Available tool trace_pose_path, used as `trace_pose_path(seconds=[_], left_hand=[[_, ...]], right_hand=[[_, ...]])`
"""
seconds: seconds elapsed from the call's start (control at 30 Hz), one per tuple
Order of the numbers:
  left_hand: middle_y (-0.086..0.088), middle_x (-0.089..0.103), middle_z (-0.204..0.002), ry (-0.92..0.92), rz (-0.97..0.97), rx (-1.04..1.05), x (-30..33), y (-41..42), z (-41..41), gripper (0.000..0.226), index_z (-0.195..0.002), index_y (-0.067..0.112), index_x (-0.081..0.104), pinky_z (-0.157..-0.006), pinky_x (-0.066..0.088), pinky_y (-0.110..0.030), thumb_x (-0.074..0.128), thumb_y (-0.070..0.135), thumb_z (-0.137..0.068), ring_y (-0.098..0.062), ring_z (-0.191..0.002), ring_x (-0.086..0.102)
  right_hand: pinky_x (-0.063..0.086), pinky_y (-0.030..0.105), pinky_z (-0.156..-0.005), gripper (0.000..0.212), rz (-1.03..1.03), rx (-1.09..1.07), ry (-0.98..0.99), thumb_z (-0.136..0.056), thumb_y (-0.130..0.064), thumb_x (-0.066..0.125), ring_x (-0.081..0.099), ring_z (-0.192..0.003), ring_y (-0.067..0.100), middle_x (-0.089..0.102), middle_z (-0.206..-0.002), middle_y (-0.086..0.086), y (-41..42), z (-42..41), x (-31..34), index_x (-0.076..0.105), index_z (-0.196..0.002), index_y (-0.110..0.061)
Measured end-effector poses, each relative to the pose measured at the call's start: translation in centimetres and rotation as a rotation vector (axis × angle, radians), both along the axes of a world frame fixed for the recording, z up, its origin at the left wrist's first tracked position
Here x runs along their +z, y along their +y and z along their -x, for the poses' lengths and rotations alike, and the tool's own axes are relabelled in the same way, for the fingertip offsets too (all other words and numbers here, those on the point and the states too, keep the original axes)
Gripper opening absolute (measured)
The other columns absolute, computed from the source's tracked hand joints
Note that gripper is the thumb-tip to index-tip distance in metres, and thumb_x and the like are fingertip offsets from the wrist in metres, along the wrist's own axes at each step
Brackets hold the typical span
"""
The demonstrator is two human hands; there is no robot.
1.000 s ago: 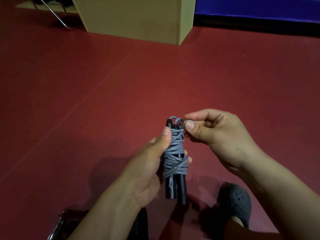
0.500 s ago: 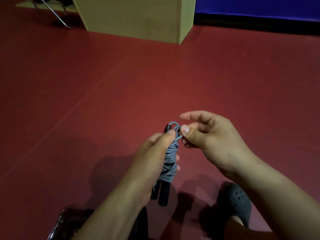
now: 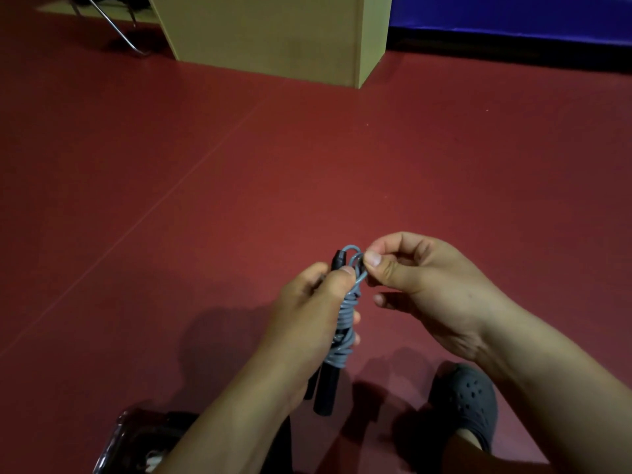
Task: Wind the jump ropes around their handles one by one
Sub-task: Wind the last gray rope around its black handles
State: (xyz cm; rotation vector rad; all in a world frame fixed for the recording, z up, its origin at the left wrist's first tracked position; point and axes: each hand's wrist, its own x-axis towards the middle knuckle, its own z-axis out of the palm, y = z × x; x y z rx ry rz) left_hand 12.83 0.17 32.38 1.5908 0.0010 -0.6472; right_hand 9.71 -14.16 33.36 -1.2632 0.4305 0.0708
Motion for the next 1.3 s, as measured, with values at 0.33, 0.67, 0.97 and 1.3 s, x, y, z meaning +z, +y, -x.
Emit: trace_pose_path(seconds=[0.33,0.67,0.97,1.3], left_hand=[[-0.007,0.059,-0.063,-0.066,-0.046,-0.037,0.17,0.49,0.13,0.025,-0.071,0.019,0.059,-0.047,0.046,-0.027,0.057,0.03,-0.093,-0.023,-0.053,0.056],[-0.007,0.06,-0.066,-0.021,-0.026,-0.01,0.48,0.53,0.14,0.021,-0.083,0.01,0.064,-0.046,0.045,-0.024,0.058,0.028,-0.093,-0.02,-0.054,0.057],[-0.01,0.059,-0.062,0.0,-0.026,0.009,0.62,0.42,-0.01,0.03,-0.092,-0.001,0.058,-0.047,0.042,-0.026,0.062,0.029,-0.09,-0.023,-0.049,0.054],[-0.006,0.062,-0.068,-0.025,-0.001,-0.09,0.61,0.33,0.1,0.034,-0.09,0.009,0.059,-0.053,0.048,-0.032,0.06,0.043,-0.09,-0.023,-0.056,0.06]], right_hand=[[0.05,0.022,-0.054,0.009,-0.003,0.027,0.007,-0.075,-0.014,0.07,0.051,-0.056,0.007,0.057,-0.064,-0.001,0.23,-0.06,-0.37,0.065,-0.082,-0.012],[0.05,0.022,-0.054,0.009,-0.063,0.025,0.017,-0.079,-0.008,0.068,0.058,-0.064,0.007,0.062,-0.072,0.002,0.45,0.0,-0.14,0.064,-0.084,-0.014],[0.048,0.022,-0.057,0.012,-0.066,0.049,-0.006,-0.07,-0.021,0.07,0.056,-0.066,0.007,0.061,-0.076,0.003,0.87,-0.15,-0.47,0.062,-0.078,-0.016],[0.047,0.023,-0.059,0.01,0.106,-0.026,-0.128,-0.074,-0.027,0.068,0.049,-0.061,0.008,0.054,-0.072,0.003,0.67,-0.26,-0.68,0.063,-0.077,-0.019]])
